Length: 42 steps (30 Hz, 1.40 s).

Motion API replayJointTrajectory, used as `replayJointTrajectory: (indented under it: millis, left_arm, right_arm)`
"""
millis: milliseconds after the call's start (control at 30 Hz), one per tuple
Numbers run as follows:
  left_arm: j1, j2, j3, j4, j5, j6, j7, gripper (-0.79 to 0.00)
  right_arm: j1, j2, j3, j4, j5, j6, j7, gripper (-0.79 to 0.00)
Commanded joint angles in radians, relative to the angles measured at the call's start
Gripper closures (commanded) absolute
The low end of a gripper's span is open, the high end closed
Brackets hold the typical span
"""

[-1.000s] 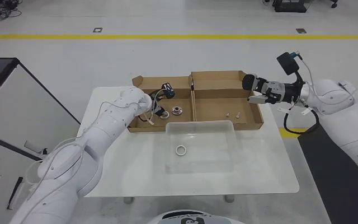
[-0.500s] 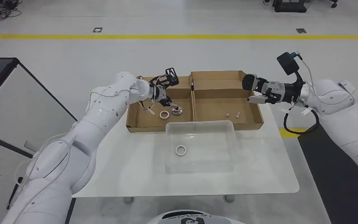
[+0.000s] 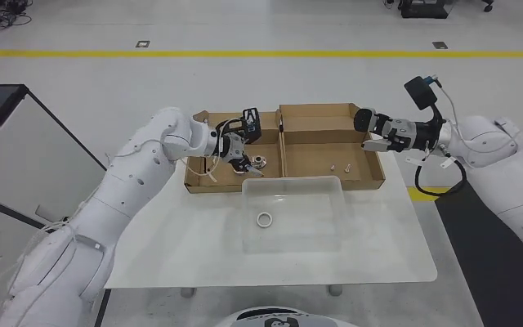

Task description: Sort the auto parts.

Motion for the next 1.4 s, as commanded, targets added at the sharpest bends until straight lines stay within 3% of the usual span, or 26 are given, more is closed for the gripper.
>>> replayJointTrajectory:
  millis: [0,233,600,800,1000,1167,1267,1367]
  left_arm:
    - [0.044,0.019,-0.026,-0.095,-0.051,0.035,-0.061,-0.785]
    - [0.189,0.071,-0.089,-0.346,-0.230,0.162,-0.218,-0.785]
    - [0.195,0.073,-0.091,-0.354,-0.240,0.168,-0.218,-0.785]
    - [0.221,0.080,-0.090,-0.414,-0.223,0.182,-0.223,-0.785]
    - [0.173,0.064,0.003,-0.486,-0.288,0.420,-0.445,-0.785]
    - [0.099,0.032,0.092,-0.472,-0.332,0.603,-0.571,-0.785]
    - [0.070,0.012,0.141,-0.429,-0.357,0.640,-0.592,-0.785]
    - [0.064,0.010,0.146,-0.425,-0.353,0.639,-0.596,-0.785]
  right_arm:
    - [0.000,0.000,0.000,0.000,0.000,0.000,0.000,-0.785]
    - [0.000,0.000,0.000,0.000,0.000,0.000,0.000,-0.785]
    - [0.000,0.000,0.000,0.000,0.000,0.000,0.000,-0.785]
    - [0.000,0.000,0.000,0.000,0.000,0.000,0.000,-0.785]
    - [0.000,0.000,0.000,0.000,0.000,0.000,0.000,-0.785]
    - [0.000,0.000,0.000,0.000,0.000,0.000,0.000,-0.785]
    - [0.000,0.000,0.000,0.000,0.000,0.000,0.000,-0.785]
    - [0.000,0.000,0.000,0.000,0.000,0.000,0.000,-0.785]
